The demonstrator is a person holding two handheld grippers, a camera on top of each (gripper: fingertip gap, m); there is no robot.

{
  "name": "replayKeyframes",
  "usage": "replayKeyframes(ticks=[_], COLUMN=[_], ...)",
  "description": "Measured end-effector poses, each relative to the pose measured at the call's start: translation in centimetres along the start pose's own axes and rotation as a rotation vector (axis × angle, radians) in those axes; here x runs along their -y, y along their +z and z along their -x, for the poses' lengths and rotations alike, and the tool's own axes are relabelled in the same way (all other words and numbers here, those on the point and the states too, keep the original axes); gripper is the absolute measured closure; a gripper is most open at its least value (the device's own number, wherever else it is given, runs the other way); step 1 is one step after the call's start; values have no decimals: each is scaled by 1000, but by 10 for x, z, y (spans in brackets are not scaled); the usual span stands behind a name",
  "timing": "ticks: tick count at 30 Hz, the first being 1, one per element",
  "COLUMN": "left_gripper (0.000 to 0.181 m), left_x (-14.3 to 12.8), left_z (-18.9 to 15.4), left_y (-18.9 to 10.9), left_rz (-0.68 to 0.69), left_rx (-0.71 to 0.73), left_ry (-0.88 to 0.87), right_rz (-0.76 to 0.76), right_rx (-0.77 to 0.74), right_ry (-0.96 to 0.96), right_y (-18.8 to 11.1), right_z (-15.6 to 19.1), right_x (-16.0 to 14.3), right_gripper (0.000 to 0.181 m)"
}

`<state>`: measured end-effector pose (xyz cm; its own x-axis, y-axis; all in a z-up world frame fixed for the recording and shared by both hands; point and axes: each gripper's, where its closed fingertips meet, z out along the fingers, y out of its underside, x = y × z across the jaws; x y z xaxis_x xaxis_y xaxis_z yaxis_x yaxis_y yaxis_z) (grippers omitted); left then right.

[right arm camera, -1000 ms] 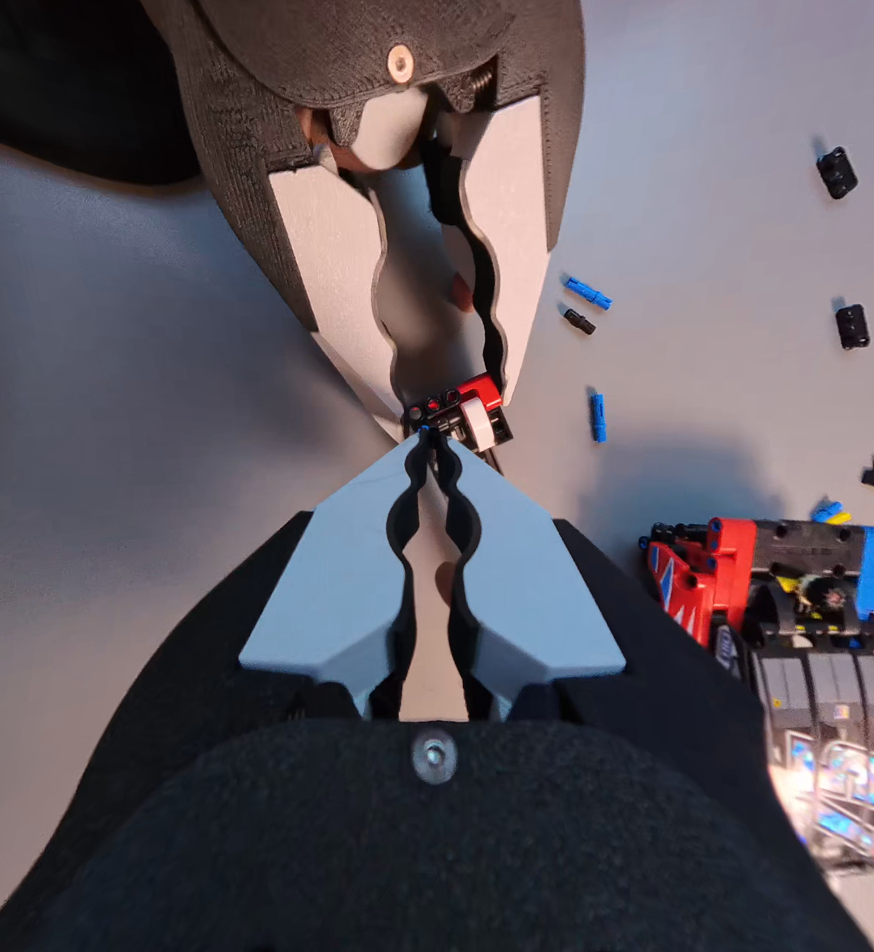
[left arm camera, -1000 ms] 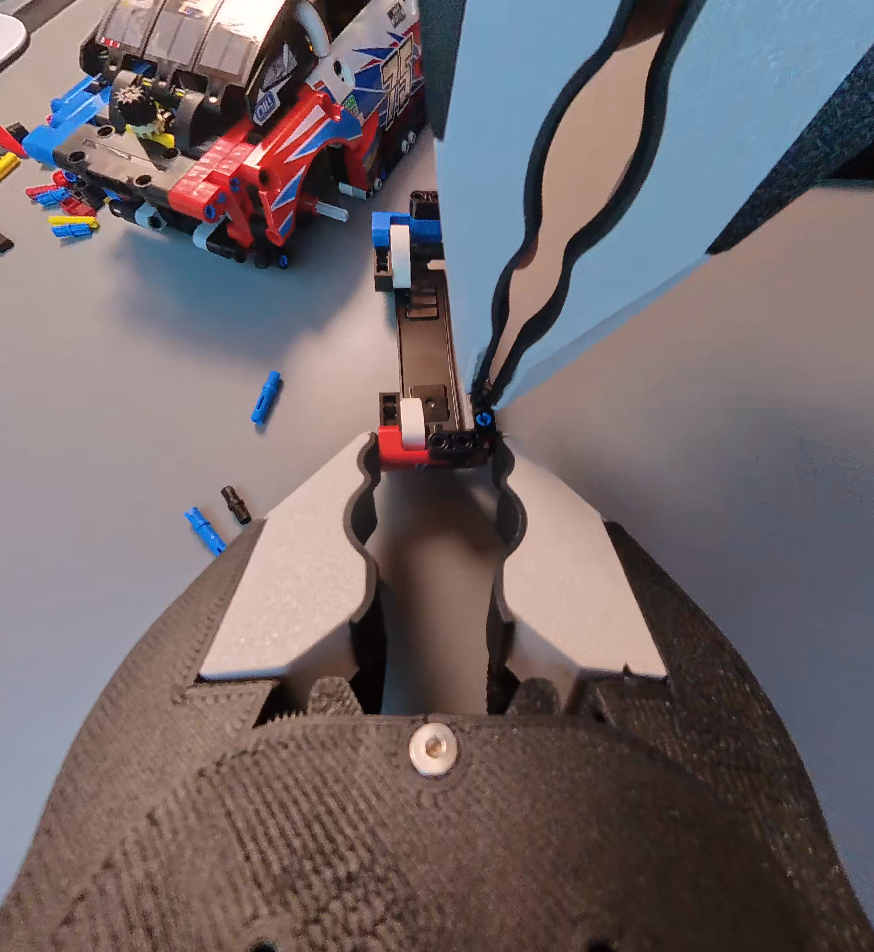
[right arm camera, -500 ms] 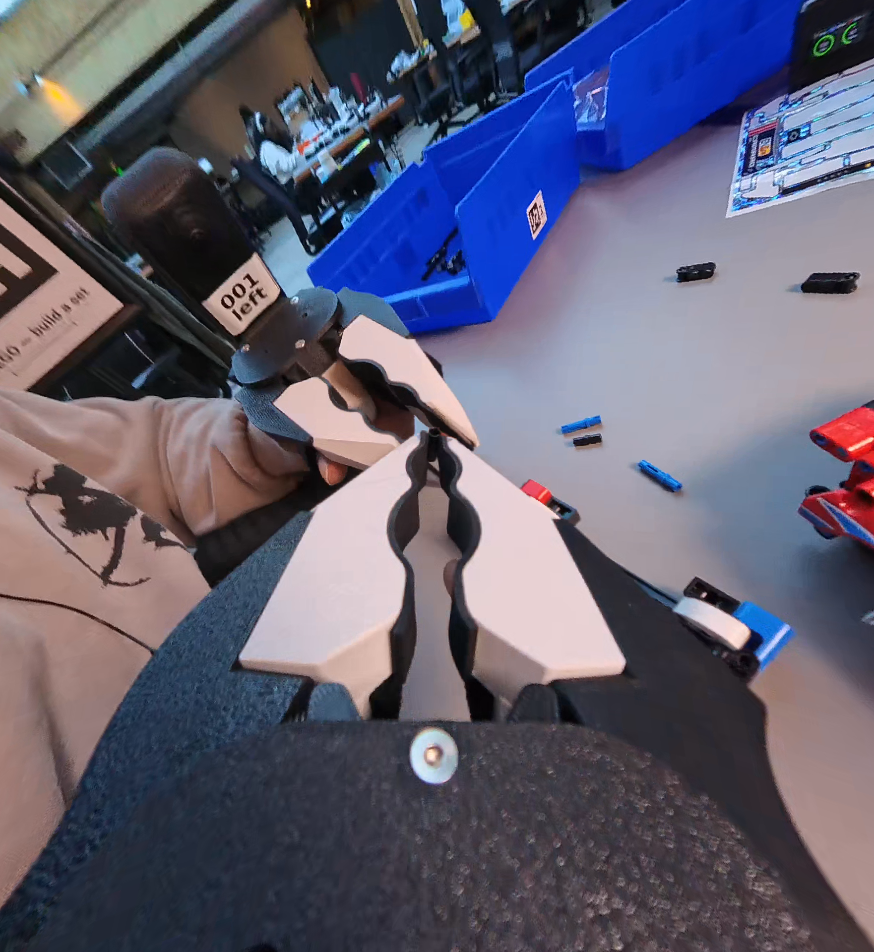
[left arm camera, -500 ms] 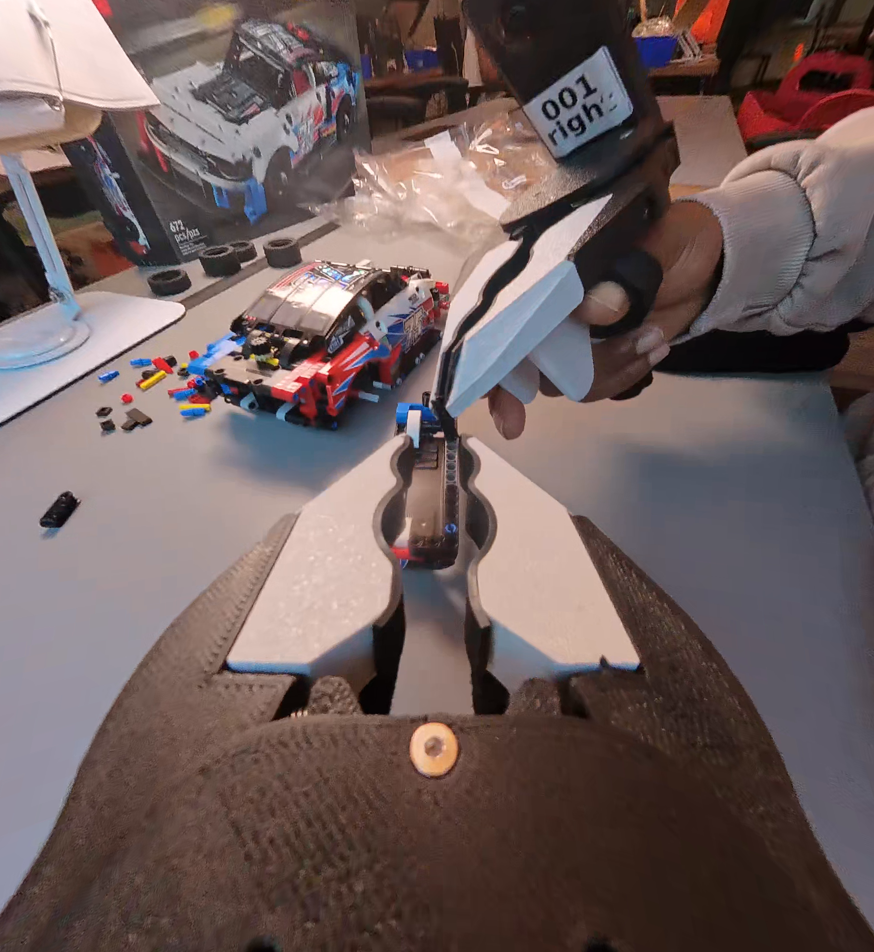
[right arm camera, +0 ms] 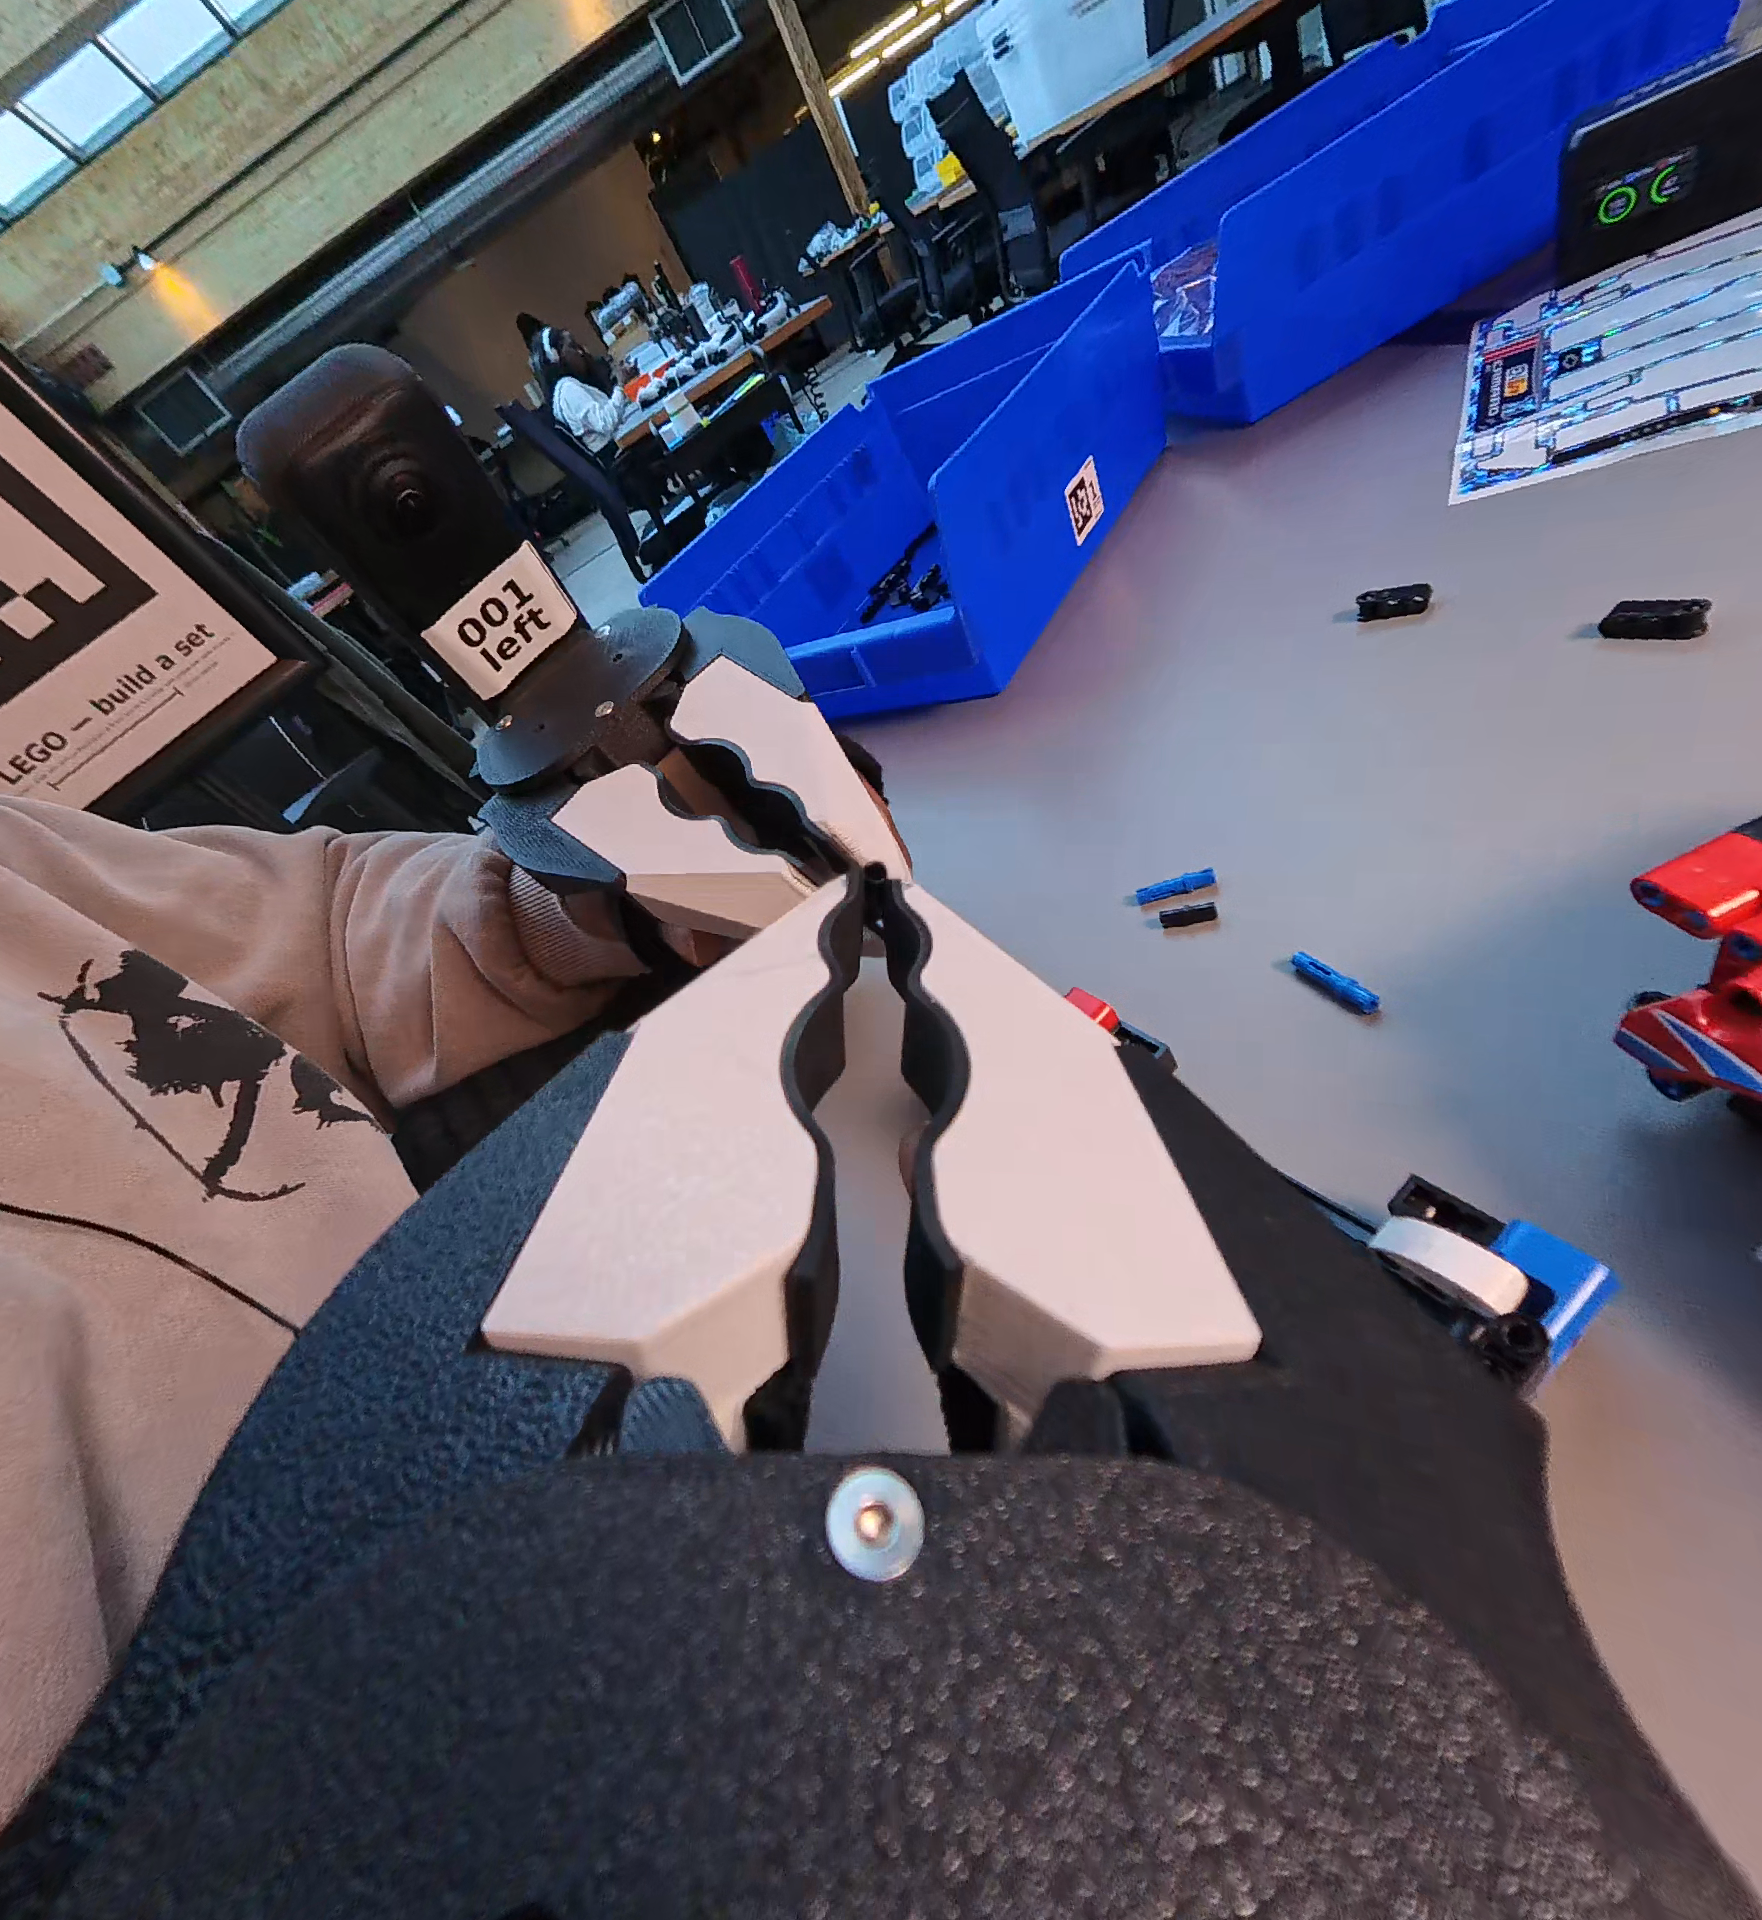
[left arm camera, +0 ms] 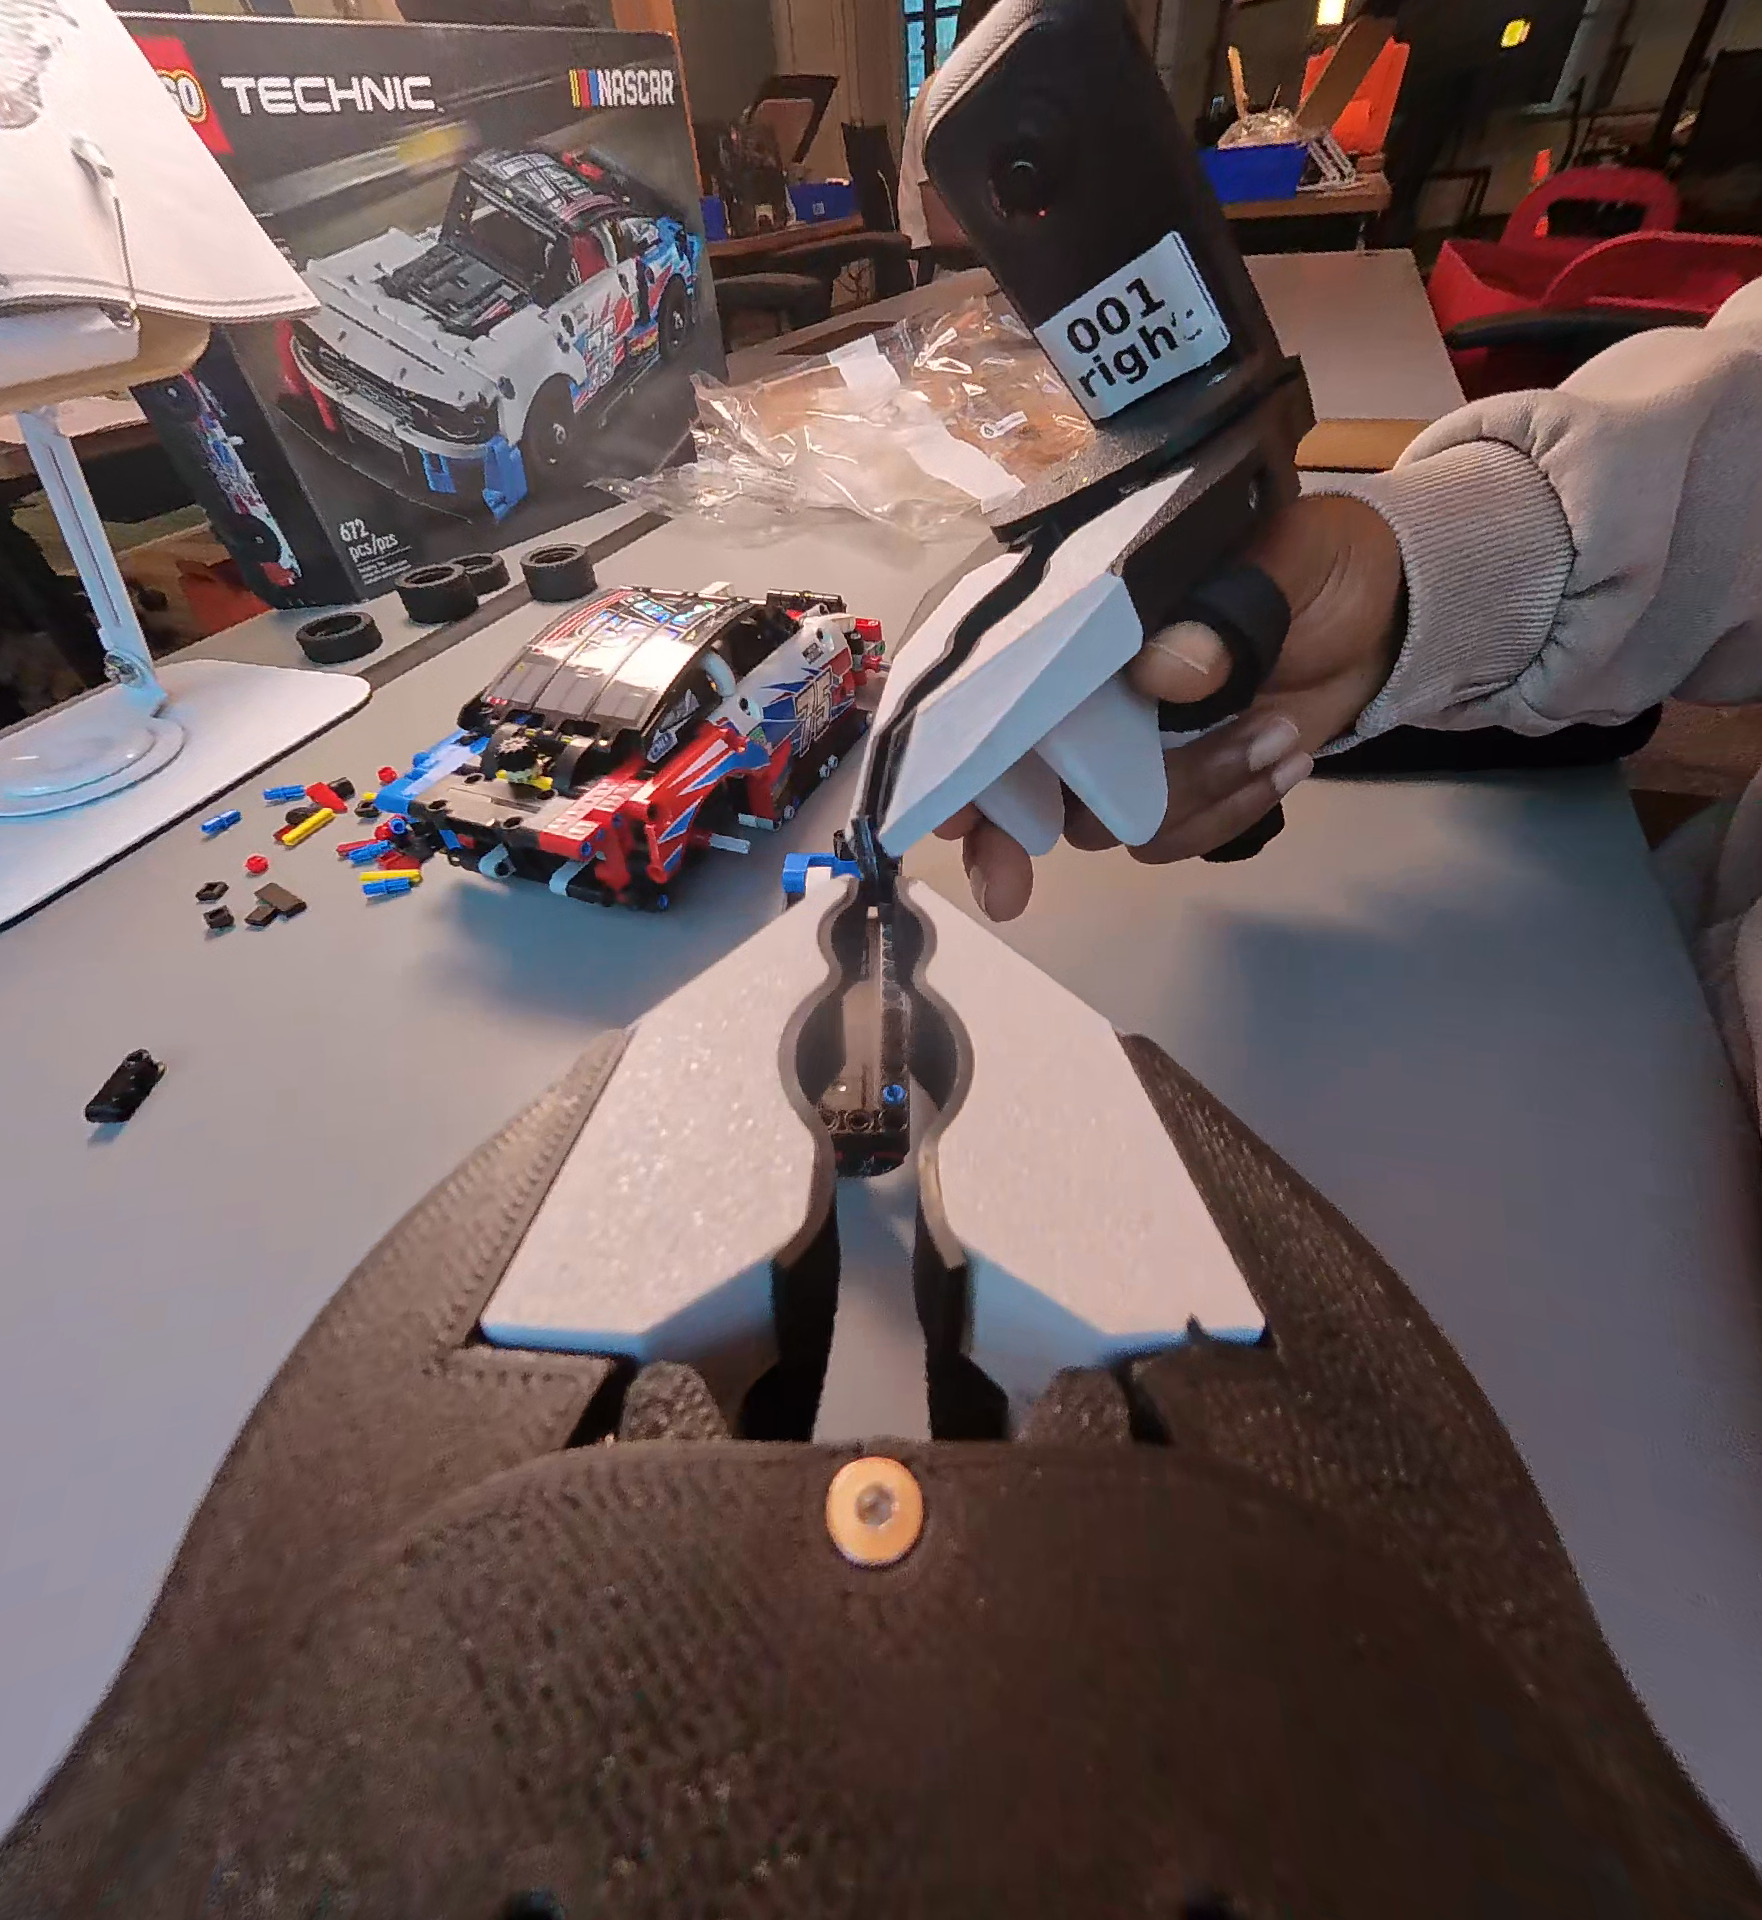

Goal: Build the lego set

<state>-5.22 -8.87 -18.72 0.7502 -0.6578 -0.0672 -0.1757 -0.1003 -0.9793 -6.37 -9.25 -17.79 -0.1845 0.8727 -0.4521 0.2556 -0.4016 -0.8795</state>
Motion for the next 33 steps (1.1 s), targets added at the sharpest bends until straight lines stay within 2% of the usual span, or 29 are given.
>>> replayKeyframes(ticks=[3,5,10,13,28,32,33], left_gripper=[180,180,180,180,180,179,173], left_x=[-2,-2,-7,-9,-15,-20,-24], left_z=[-2,-4,-11,-12,-16,-14,-9], left_y=[0,1,4,4,6,7,6], left_rz=[20,30,61,72,110,128,146], left_rx=[-11,-16,-41,-46,-68,-77,-56], left_ry=[32,70,104,106,106,48,34], right_rz=[98,188,360,424,579,633,653], right_rx=[-3,-3,2,14,41,28,12], right_ry=[-121,-261,-483,-547,-783,-774,-766], right_y=[-3,-5,-6,-5,-5,-5,-6], right_z=[1,2,4,3,4,0,-4], right_x=[-5,-9,-15,-19,-26,-30,-30], right_gripper=[180,173,172,178,179,179,180])
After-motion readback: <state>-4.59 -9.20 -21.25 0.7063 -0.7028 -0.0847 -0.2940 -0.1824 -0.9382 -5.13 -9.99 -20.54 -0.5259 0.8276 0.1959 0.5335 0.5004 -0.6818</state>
